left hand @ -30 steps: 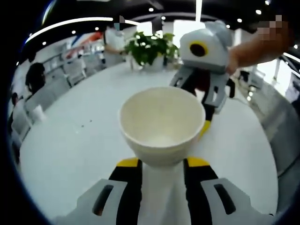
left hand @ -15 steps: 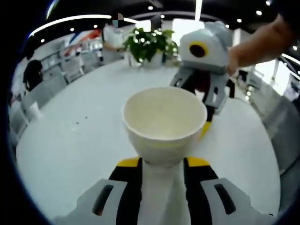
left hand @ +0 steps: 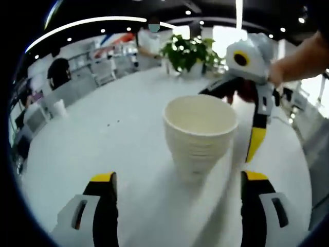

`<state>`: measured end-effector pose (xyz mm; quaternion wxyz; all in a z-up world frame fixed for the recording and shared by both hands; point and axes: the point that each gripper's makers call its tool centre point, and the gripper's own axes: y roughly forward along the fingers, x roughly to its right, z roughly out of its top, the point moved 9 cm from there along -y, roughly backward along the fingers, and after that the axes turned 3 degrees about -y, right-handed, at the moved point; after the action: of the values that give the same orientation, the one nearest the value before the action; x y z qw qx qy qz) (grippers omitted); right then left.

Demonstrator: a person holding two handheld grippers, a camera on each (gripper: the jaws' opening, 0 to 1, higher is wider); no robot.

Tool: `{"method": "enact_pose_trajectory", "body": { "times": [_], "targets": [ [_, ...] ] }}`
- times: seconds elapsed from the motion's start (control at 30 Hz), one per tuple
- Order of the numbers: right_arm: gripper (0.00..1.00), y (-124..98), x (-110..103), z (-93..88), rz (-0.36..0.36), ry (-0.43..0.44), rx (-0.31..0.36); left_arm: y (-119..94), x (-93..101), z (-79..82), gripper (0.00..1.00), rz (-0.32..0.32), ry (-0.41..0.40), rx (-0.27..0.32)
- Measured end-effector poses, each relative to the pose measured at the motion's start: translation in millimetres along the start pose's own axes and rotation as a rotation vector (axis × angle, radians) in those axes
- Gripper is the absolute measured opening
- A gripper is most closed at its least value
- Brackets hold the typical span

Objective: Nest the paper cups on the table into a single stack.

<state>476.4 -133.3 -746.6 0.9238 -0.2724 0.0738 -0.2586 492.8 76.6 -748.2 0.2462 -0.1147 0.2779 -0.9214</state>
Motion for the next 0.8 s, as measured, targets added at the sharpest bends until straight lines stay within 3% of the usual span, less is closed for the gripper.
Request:
{"method": "enact_pose_trajectory", "body": {
  "times": [0.17,0.3,0.43,0.57,0.8],
  "targets": [
    [1.00,-30.6,-10.9,0.3,-0.117,-0.045,0.057,-27.4,3.6,-11.1,0.98,0.088,-0.035,0.035],
    [1.00,-59.4,-19.8,-2.1,-0.191,0.004,0.143,-51.5,12.5,-18.5,0.98,0.148,-0.078,0.103],
    [1.00,-76.5,-34.2,-9.2,-0.222,0.018,0.173,-74.5,26.6,-25.1,0.98,0.173,-0.151,0.165],
    [1.00,-89.4,-48.8,-15.7,-0.263,0.069,0.207,-91.7,43.1,-33.9,0.98,0.184,-0.134,0.173],
    [1.00,-105.3,-81.7,-25.1,-0.267,0.104,0.204,-115.4,70.4,-43.1,0.98,0.230,-0.141,0.199]
  ]
}}
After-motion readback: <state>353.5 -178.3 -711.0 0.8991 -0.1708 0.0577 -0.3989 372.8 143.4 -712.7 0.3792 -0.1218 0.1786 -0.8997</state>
